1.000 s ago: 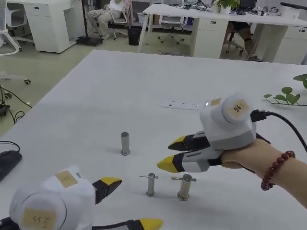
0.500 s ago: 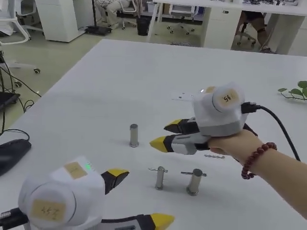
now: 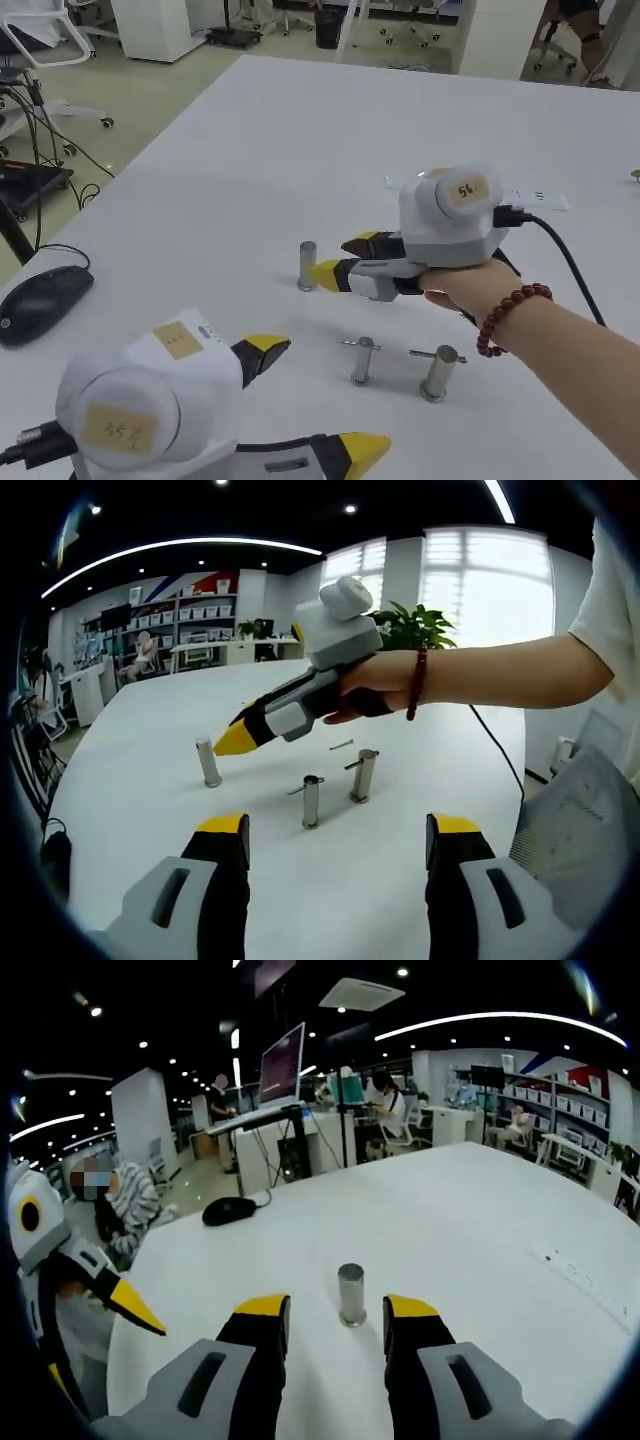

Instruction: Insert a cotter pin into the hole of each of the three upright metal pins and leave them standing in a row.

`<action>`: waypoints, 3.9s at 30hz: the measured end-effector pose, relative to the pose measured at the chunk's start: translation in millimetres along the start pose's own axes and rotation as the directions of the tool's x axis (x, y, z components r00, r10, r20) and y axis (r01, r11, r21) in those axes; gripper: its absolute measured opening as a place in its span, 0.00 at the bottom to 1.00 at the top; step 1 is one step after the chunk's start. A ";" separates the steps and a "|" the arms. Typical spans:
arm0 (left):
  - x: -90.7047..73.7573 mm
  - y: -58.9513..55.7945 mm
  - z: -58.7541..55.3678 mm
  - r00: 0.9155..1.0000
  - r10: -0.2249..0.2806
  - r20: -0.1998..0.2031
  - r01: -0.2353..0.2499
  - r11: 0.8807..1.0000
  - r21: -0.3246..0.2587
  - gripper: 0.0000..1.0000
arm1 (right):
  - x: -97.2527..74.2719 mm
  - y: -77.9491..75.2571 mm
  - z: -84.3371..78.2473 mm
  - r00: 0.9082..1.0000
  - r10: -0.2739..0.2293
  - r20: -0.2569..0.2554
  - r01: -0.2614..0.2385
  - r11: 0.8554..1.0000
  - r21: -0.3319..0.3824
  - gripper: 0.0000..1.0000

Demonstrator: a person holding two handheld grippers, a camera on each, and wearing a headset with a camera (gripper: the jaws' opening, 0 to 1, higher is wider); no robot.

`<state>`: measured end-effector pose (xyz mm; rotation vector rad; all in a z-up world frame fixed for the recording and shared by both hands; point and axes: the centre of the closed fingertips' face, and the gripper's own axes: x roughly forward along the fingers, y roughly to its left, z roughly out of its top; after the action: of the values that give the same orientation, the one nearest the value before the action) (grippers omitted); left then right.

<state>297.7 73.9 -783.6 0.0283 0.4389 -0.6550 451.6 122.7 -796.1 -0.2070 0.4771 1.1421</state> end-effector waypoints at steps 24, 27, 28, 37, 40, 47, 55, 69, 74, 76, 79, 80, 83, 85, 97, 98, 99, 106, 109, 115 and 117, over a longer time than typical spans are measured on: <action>-2.2 8.4 -2.9 1.000 0.029 -0.007 -0.029 0.999 -0.036 0.66 | 44.8 -1.2 3.2 0.999 -0.028 0.043 0.024 0.996 0.090 0.28; -2.3 9.8 -1.2 0.999 0.034 0.001 -0.034 0.999 -0.039 0.66 | 47.0 -0.4 -0.1 0.999 -0.036 0.030 0.034 0.996 0.086 0.25; -2.4 10.1 -0.9 0.999 0.035 0.003 -0.034 0.998 -0.043 0.66 | 47.4 -0.2 -0.7 0.999 -0.036 0.028 0.034 0.995 0.089 0.24; -0.9 9.3 -2.5 1.000 0.030 -0.003 -0.030 0.998 -0.047 0.66 | 47.7 -5.1 -2.0 0.998 -0.060 0.025 0.058 0.993 0.099 0.17; 0.0 8.8 -3.4 1.000 0.028 -0.006 -0.028 0.998 -0.052 0.65 | 47.0 -5.9 -2.1 0.998 -0.064 0.023 0.062 0.994 0.086 0.16; 1.5 8.9 -5.8 0.999 0.028 -0.016 -0.029 0.998 -0.051 0.65 | 47.4 -14.7 -1.6 0.997 -0.076 0.017 0.074 0.993 0.093 0.14; 0.7 10.2 -5.8 0.999 0.037 -0.017 -0.038 0.998 -0.046 0.65 | 42.0 -14.1 -4.2 0.997 -0.072 -0.005 0.073 0.993 0.090 0.14; -2.5 9.6 -2.4 0.999 0.043 -0.004 -0.043 0.998 -0.038 0.66 | 1.7 -20.2 -1.5 0.995 -0.094 -0.023 0.096 0.993 0.074 0.14; -4.2 8.5 -1.3 0.999 0.043 -0.001 -0.043 0.998 -0.035 0.66 | -18.8 -27.8 -9.6 0.992 -0.121 -0.034 0.124 0.988 0.092 0.14; -5.1 6.4 -0.8 0.999 0.038 0.005 -0.037 0.998 -0.041 0.66 | -25.4 -30.0 -12.4 0.991 -0.131 -0.038 0.134 0.986 0.096 0.14; -5.3 2.8 -0.6 1.000 0.029 0.003 -0.029 0.999 -0.034 0.66 | -39.6 -33.8 -18.0 0.988 -0.148 -0.045 0.151 0.983 0.104 0.14; -4.9 2.0 -0.3 1.000 0.027 0.003 -0.027 0.999 -0.030 0.66 | -41.1 -34.2 -18.8 0.988 -0.149 -0.046 0.153 0.983 0.106 0.14; -4.2 0.0 2.5 1.000 0.021 0.013 -0.020 0.999 -0.035 0.66 | -54.8 -38.3 -25.4 0.984 -0.171 -0.058 0.176 0.979 0.107 0.14; -4.1 -2.1 3.1 1.000 0.016 0.012 -0.015 0.999 -0.036 0.66 | -61.6 -40.5 -28.3 0.982 -0.180 -0.059 0.186 0.976 0.113 0.14; -5.8 -10.3 5.5 1.000 0.001 0.010 -0.001 1.000 -0.023 0.66 | -107.8 -54.1 -48.1 0.964 -0.253 -0.077 0.262 0.955 0.140 0.14; -6.2 -11.3 5.6 1.000 0.000 0.010 0.000 1.000 -0.020 0.66 | -110.3 -54.5 -49.3 0.963 -0.257 -0.077 0.266 0.954 0.140 0.14; -6.5 -12.1 5.7 1.000 -0.001 0.009 0.001 1.000 -0.019 0.66 | -114.5 -55.5 -51.3 0.961 -0.264 -0.080 0.273 0.952 0.140 0.14; -10.6 -14.0 8.2 1.000 -0.001 0.015 0.002 1.000 -0.017 0.66 | -137.7 -58.3 -60.4 0.952 -0.297 -0.080 0.306 0.940 0.152 0.14; -13.4 -12.1 8.7 1.000 0.007 0.016 -0.007 1.000 -0.017 0.66 | -145.0 -59.1 -64.2 0.948 -0.308 -0.084 0.317 0.936 0.154 0.14; -19.7 -8.9 10.9 0.999 0.024 0.021 -0.024 1.000 -0.011 0.65 | -160.4 -55.4 -71.6 0.943 -0.322 -0.088 0.332 0.931 0.155 0.14; -21.5 -8.5 12.0 0.999 0.029 0.026 -0.028 1.000 -0.013 0.65 | -164.7 -52.9 -74.3 0.941 -0.326 -0.089 0.337 0.929 0.154 0.14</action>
<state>282.1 77.7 -763.0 0.0145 0.4170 -0.6239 426.2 -63.7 -789.3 -0.1698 0.5670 0.7612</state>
